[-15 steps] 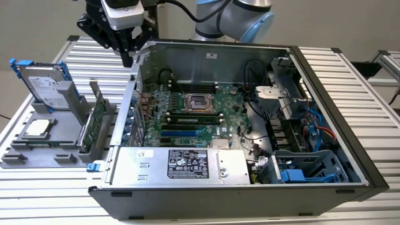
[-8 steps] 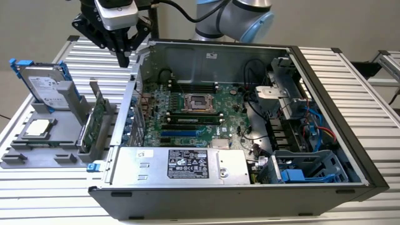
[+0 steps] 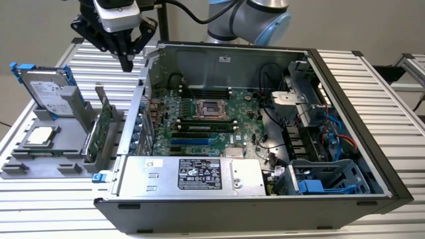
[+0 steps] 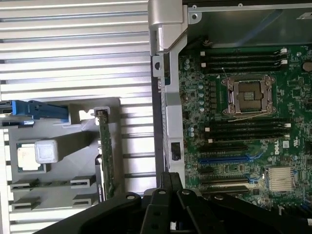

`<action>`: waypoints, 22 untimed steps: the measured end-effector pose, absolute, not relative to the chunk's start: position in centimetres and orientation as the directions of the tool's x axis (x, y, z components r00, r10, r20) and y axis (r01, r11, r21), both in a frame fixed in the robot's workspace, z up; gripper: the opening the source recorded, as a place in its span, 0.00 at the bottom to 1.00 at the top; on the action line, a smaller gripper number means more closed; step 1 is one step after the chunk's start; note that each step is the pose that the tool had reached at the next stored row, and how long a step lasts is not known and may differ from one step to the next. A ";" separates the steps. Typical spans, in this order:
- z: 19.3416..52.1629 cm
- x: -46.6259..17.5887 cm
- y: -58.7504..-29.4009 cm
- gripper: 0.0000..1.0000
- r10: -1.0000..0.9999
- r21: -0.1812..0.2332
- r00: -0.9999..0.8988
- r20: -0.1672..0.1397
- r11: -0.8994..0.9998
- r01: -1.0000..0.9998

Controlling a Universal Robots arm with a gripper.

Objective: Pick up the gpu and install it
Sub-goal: 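Reach for the gpu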

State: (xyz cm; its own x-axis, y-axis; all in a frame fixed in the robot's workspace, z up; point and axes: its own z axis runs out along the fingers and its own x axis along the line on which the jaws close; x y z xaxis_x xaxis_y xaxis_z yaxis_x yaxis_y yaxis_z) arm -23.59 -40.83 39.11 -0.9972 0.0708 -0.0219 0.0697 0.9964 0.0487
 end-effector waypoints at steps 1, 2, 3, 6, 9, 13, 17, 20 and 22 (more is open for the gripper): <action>39.1 -23.7 -40.8 0.00 0.071 0.049 -0.997 -0.022 0.996 0.070; 39.1 -23.9 -40.9 0.00 0.070 0.049 -0.997 -0.022 0.996 0.069; 39.1 -24.0 -40.9 0.00 0.070 0.049 -0.997 -0.022 0.996 0.069; 39.1 -24.5 -41.0 0.00 0.069 0.049 -0.997 -0.022 0.996 0.068; 39.1 -24.9 -41.1 0.00 0.069 0.049 -0.997 -0.022 0.997 0.068; 39.1 -25.3 -41.3 0.00 0.069 0.049 -0.997 -0.022 0.997 0.067; 39.1 -25.6 -41.6 0.00 0.069 0.049 -0.997 -0.022 0.997 0.067; 39.1 -26.0 -41.8 0.00 0.069 0.049 -0.997 -0.022 0.997 0.068; 39.1 -26.2 -41.9 0.00 0.069 0.049 -0.997 -0.022 0.997 0.067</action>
State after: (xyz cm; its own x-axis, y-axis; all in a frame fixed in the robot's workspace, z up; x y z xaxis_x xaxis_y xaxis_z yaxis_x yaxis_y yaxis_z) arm -26.21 -41.93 39.11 -0.9974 0.0686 -0.0220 0.0675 0.9965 0.0487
